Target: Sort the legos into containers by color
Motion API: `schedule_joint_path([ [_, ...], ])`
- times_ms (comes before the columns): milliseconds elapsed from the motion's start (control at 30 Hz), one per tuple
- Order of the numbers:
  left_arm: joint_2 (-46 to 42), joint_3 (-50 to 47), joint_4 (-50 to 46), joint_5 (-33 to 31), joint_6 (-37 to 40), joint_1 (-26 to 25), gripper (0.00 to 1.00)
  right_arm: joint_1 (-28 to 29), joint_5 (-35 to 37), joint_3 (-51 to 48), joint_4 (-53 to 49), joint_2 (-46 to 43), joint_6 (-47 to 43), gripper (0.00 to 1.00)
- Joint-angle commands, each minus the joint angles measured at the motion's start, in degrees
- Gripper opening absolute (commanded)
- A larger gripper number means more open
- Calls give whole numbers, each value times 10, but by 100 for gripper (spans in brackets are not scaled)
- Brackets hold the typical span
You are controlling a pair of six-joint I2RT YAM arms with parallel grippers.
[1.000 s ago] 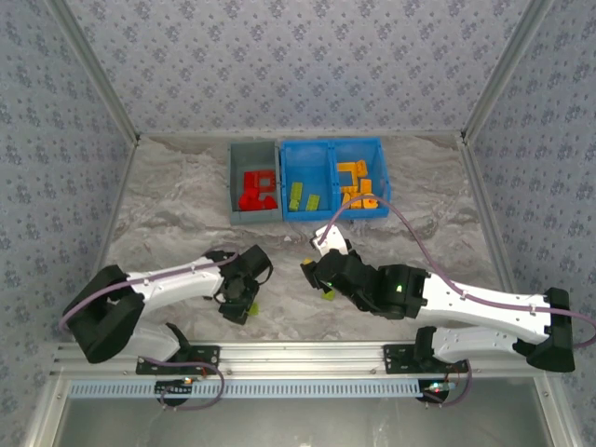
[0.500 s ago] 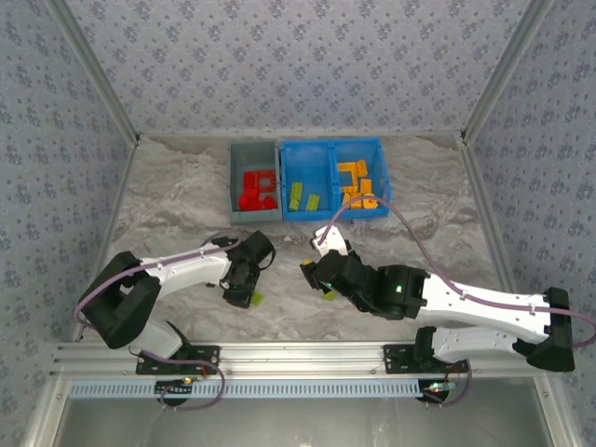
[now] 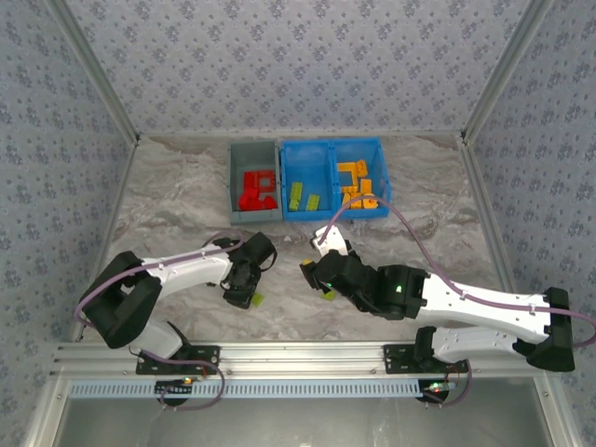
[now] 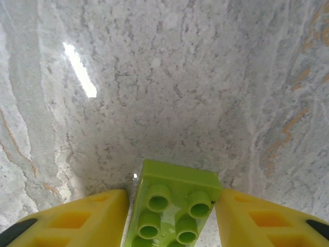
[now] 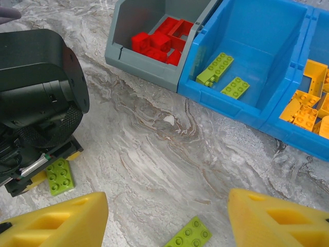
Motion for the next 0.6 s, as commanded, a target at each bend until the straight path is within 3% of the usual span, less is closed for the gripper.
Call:
schedule_joint_path([
  [0,41,-2,1,39,21,-9,46,4,1,-2,-3,1,11,66],
  [133,62,3,20,50,34,-8,41,4,3,-2,-6,-1,13,66],
  [233,60,6,17,48,41,-9,31,4,3,-5,-7,-2,15,66],
  [567,20,62,-60,-4,85,-9,30,4,2,-6,-3,-6,11,66],
])
